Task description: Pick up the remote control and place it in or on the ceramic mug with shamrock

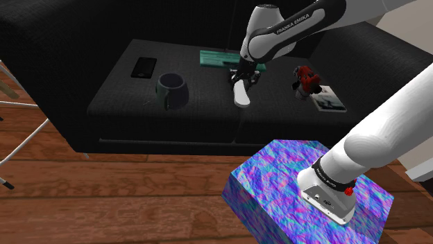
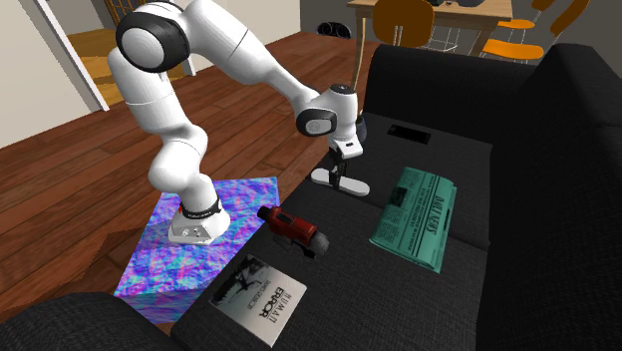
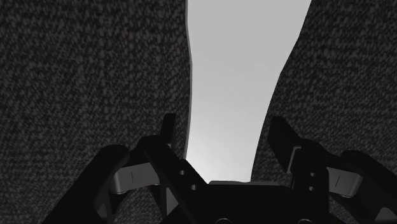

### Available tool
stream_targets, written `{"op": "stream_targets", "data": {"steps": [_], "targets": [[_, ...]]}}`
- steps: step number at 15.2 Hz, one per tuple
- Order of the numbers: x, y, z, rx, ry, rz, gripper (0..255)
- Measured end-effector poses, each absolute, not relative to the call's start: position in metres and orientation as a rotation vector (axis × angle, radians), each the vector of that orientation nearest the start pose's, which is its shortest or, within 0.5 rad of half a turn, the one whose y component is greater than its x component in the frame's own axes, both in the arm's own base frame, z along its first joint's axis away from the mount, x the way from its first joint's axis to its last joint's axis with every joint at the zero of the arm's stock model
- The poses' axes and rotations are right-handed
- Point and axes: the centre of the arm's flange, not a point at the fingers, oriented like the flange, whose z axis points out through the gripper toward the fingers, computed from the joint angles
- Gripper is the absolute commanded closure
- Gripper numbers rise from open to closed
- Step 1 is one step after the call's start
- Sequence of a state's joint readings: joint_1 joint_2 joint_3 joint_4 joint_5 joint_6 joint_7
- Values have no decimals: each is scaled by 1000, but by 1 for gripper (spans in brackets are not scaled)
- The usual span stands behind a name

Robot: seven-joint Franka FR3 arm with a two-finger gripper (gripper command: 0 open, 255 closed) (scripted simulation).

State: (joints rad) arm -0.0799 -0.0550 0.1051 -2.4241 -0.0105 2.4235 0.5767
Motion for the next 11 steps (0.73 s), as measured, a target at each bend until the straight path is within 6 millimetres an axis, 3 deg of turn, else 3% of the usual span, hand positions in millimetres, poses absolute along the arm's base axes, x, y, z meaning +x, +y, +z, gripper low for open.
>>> {"op": "stream_targets", "data": {"steps": [8,11], "targets": [[486,12,333,-3021,843,-87,255],[487,12,344,-3021,843,-87,255]]}}
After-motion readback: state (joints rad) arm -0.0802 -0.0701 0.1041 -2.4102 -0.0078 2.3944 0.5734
